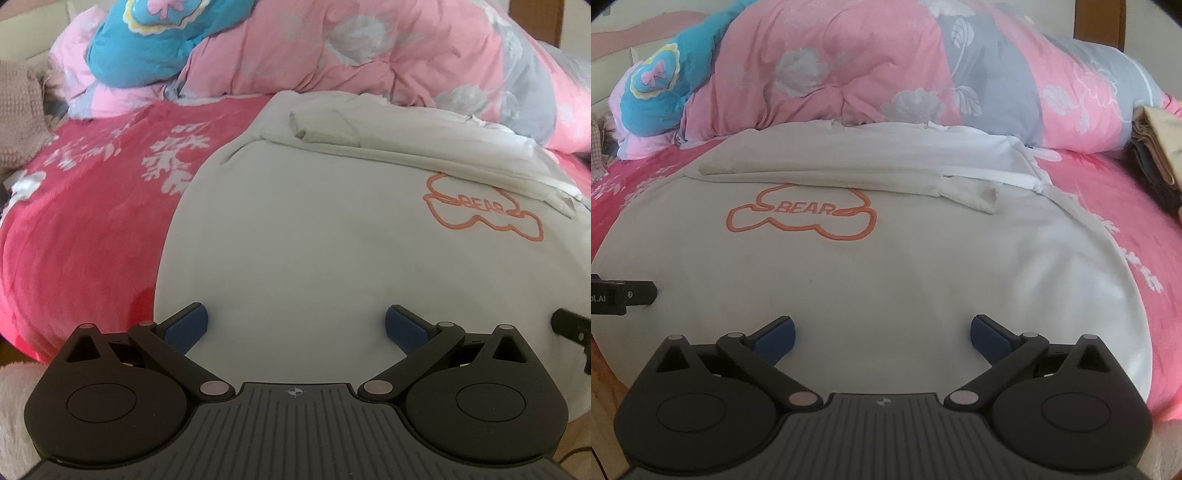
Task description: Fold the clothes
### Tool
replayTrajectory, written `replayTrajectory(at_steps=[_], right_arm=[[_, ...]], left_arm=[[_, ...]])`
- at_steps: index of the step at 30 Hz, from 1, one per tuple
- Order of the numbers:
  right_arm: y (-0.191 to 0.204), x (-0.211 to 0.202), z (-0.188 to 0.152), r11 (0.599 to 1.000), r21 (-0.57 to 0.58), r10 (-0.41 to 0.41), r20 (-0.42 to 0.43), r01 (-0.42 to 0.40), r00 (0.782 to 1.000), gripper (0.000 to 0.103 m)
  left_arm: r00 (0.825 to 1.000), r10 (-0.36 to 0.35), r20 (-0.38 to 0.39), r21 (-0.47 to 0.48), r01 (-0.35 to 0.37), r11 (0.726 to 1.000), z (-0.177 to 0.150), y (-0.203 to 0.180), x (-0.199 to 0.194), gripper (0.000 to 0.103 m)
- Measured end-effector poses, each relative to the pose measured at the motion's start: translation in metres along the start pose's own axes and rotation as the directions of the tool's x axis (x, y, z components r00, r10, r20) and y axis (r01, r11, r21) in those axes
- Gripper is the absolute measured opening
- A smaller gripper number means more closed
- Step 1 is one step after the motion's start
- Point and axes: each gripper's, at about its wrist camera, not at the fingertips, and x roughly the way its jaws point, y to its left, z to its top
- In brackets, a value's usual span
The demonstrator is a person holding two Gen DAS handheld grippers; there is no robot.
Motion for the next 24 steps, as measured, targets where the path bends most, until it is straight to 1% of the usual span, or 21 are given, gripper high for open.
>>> replayTrajectory(at_steps=[4,8,11,13,15,20,21,23,24], right_arm=[[-0.001,0.000,0.000,1.000,-0.001,0.005,0.001,-0.005,1.000,0.103],[0.000,0.000,0.000,1.000,-0.011,0.006,-0.001,-0.006,1.000,0.103],[0.001,-0.001,0.000,1.000,-0.016,0.005,-0.001,-0.006,1.000,0.103],[0.001,-0.001,0.000,1.000,-0.018,0.005,0.000,-0.005,1.000,0.103],[0.001,-0.001,-0.001,1.000,-0.022,0.004,0.004,-0.004,1.000,0.103],[0.002,0.000,-0.002,0.999,-0.032,-0.001,0.008,0.002,1.000,0.103],[0.002,0.000,-0.001,0.999,-0.033,-0.002,0.007,0.002,1.000,0.103],[0.002,0.001,0.000,0.999,-0.037,0.003,0.001,-0.003,1.000,0.103],[0.002,0.001,0.001,0.999,-0.039,0.005,-0.002,-0.006,1.000,0.103]], left_arm=[[0.999,-0.033,0.038,0.008,0.033,0.999,-0.006,0.007,-0.008,0.103],[0.996,-0.066,0.058,0.061,0.062,0.996,-0.023,0.017,-0.023,0.103],[0.995,-0.081,0.057,0.061,0.077,0.995,-0.039,0.035,-0.033,0.103],[0.995,-0.078,0.059,0.052,0.075,0.996,-0.051,0.048,-0.038,0.103],[0.996,-0.063,0.056,0.052,0.060,0.997,-0.059,0.056,-0.039,0.103],[0.994,-0.108,-0.021,0.037,0.109,0.993,-0.064,0.065,-0.019,0.098],[0.992,-0.119,-0.037,0.033,0.120,0.992,-0.065,0.066,-0.014,0.096],[0.988,-0.139,-0.069,0.025,0.141,0.990,-0.066,0.070,-0.006,0.088],[0.985,-0.149,-0.085,0.021,0.152,0.988,-0.067,0.071,-0.001,0.079]])
